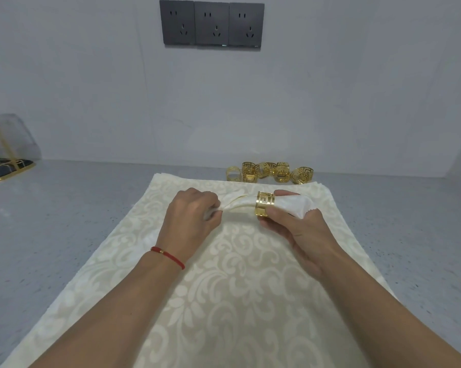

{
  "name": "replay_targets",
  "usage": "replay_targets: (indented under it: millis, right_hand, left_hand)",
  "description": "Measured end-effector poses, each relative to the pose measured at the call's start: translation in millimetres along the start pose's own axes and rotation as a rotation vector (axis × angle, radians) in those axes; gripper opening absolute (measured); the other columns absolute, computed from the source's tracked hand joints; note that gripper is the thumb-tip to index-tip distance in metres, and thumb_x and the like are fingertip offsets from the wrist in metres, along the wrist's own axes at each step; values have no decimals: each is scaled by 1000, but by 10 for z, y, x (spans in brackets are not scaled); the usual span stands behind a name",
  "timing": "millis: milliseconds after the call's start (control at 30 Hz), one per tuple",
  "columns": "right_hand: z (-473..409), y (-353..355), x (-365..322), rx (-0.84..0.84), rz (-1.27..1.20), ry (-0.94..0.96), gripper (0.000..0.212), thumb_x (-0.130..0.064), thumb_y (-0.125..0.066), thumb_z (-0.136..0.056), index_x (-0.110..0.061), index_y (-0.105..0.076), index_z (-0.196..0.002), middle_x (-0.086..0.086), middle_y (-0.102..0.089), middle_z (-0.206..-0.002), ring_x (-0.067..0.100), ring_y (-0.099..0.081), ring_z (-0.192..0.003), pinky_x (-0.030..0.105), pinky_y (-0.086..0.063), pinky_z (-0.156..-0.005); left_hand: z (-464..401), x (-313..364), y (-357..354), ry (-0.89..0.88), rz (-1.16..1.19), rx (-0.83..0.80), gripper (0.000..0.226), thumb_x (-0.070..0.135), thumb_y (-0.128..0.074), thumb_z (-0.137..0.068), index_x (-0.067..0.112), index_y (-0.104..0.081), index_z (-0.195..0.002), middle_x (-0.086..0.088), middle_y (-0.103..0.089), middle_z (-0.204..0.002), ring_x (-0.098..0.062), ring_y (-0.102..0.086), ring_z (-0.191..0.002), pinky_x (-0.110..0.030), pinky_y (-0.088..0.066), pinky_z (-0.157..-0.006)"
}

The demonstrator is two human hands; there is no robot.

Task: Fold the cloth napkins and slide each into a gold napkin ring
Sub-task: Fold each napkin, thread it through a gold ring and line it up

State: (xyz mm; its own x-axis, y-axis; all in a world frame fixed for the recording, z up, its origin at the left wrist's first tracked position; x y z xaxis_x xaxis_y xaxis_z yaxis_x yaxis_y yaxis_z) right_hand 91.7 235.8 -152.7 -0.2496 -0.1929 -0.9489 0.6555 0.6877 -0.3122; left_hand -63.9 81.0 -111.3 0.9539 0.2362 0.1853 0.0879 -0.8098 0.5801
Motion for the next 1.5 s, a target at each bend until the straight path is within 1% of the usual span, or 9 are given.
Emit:
replay_targets:
  millis: [167, 400, 567, 767, 1000, 1233, 1333, 1433, 1500]
  right_hand:
    - [26, -100, 112, 117, -150, -64, 46, -13, -86, -80, 11, -66, -113, 18, -78, -105, 26, -76, -100, 39, -54, -105]
    - [78, -146, 73, 51, -153, -56, 16, -8, -82, -84, 5, -76, -92, 21, -77, -107, 30, -75, -103, 43, -50, -108]
    - [88, -159, 32, 78, -238, -51, 35, -13, -74, -93, 14, -66, -113, 21, -76, -109, 33, -75, -103, 42, -50, -107]
    - [122, -99, 14, 174, -108, -51, 23, -5, -81, -84, 12, -73, -97, 19, -78, -103, 26, -78, -93, 34, -60, -93]
    - [134, -72, -2, 191, -130, -82, 29, -3, -82, -83, 17, -70, -100, 24, -72, -117, 29, -78, -91, 31, -63, -82]
    - [148, -43, -36, 144, -106, -142, 21, 5, -81, -81, 17, -69, -94, 23, -75, -111, 31, -78, -92, 43, -62, -89]
    - [135, -36, -33, 123, -74, -163, 34, -3, -84, -82, 16, -66, -104, 22, -75, -111, 30, -78, -94, 43, -64, -82]
    - [132, -24, -31, 92, -68, -187, 62, -4, -88, -75, 15, -55, -124, 19, -72, -121, 27, -77, -97, 39, -64, -77]
    - [123, -2, -20, 90, -58, -191, 52, 0, -87, -76, 17, -60, -118, 18, -74, -117, 24, -77, -96, 36, -64, -77]
  left_hand:
    - [6, 141, -30, -100, -35, 21, 26, -5, -78, -65, 9, -56, -64, 1, -52, -58, -22, -50, -60, -30, -34, -64]
    - [36, 205, -73, -236, -47, -6, 26, -7, -70, -70, 12, -53, -66, 5, -50, -64, -17, -42, -66, -29, -35, -67]
    - [30, 198, -57, -234, -49, 6, 26, -8, -66, -70, 13, -51, -65, 5, -48, -64, -17, -41, -66, -30, -36, -68]
    - [68, 288, -79, -297, -87, 15, 17, 2, -48, -82, 12, -52, -69, 2, -51, -69, -24, -49, -71, -36, -40, -69]
    - [91, 373, -37, -321, -75, 74, 19, -5, -51, -83, 9, -51, -69, -1, -53, -73, -25, -51, -73, -38, -42, -71]
    - [143, 441, -42, -426, -65, 82, 19, -12, -62, -81, 5, -58, -72, -4, -62, -83, -26, -55, -78, -37, -46, -80]
    - [142, 474, -32, -448, -72, 90, 18, -12, -60, -82, 4, -59, -74, -4, -62, -85, -26, -55, -79, -38, -46, -79]
    - [160, 491, -30, -476, -74, 92, 20, -11, -56, -86, 4, -59, -75, -5, -61, -85, -26, -54, -79, -39, -45, -77]
    - [171, 499, -26, -489, -70, 94, 20, -10, -54, -88, 4, -59, -75, -5, -62, -86, -27, -54, -80, -38, -45, -77]
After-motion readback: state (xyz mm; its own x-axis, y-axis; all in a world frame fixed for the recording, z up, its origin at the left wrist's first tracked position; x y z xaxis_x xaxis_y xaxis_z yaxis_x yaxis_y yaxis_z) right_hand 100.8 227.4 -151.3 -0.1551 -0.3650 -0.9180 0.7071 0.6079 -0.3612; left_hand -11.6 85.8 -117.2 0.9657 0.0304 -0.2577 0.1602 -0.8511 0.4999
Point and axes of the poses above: each hand's wrist, its own z-axis away from the middle knuckle, its own y-axis out of the back of the hand, x = y × z, the point moved 6 cm from there along -z, towards the middle knuckle
